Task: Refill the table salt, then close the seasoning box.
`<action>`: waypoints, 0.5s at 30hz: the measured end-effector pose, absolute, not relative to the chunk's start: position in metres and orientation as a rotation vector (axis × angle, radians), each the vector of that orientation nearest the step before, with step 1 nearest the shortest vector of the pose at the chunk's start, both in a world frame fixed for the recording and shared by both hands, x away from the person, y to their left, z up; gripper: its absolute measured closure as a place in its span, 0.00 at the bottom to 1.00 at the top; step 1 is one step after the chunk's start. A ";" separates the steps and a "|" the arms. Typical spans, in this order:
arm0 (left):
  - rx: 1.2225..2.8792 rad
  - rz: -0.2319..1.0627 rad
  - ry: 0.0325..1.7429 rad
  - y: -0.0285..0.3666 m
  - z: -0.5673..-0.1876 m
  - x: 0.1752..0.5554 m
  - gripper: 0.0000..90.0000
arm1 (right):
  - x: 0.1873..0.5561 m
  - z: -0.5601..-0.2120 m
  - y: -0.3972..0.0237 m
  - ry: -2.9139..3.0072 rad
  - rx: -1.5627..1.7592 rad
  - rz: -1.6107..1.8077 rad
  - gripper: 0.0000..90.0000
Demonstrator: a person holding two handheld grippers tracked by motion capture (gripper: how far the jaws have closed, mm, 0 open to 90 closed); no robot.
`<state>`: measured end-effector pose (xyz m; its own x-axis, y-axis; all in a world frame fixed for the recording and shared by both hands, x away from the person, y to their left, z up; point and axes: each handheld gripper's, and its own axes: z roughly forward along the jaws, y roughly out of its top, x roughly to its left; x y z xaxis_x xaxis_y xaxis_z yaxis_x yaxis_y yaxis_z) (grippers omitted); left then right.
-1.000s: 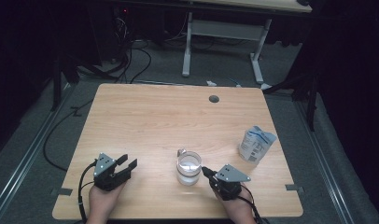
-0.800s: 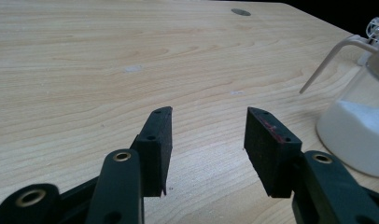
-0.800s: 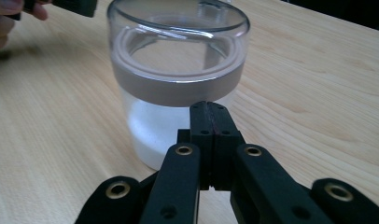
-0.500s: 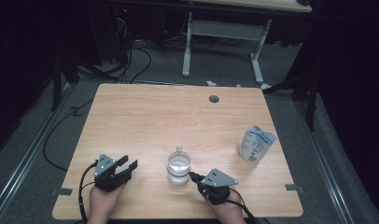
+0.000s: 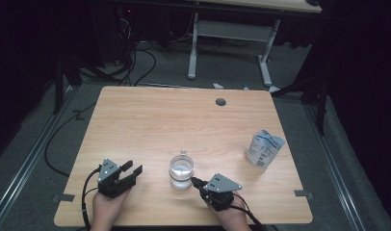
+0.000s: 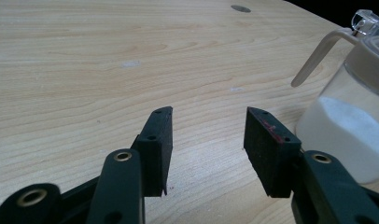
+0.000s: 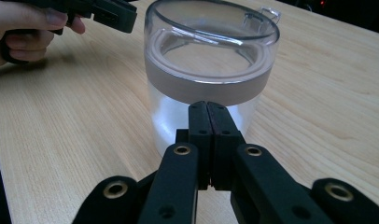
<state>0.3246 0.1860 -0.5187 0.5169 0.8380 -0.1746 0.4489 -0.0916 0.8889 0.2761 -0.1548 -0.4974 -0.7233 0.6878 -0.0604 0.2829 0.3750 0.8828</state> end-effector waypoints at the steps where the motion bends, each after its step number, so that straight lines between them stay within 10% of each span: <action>1: 1.724 0.471 1.092 0.186 -0.519 0.324 0.58 | 0.275 -0.496 -0.156 2.212 0.841 1.302 0.99; 15: 1.719 0.474 1.097 0.187 -0.519 0.324 0.58 | 0.281 -0.496 -0.154 2.210 0.850 1.292 0.99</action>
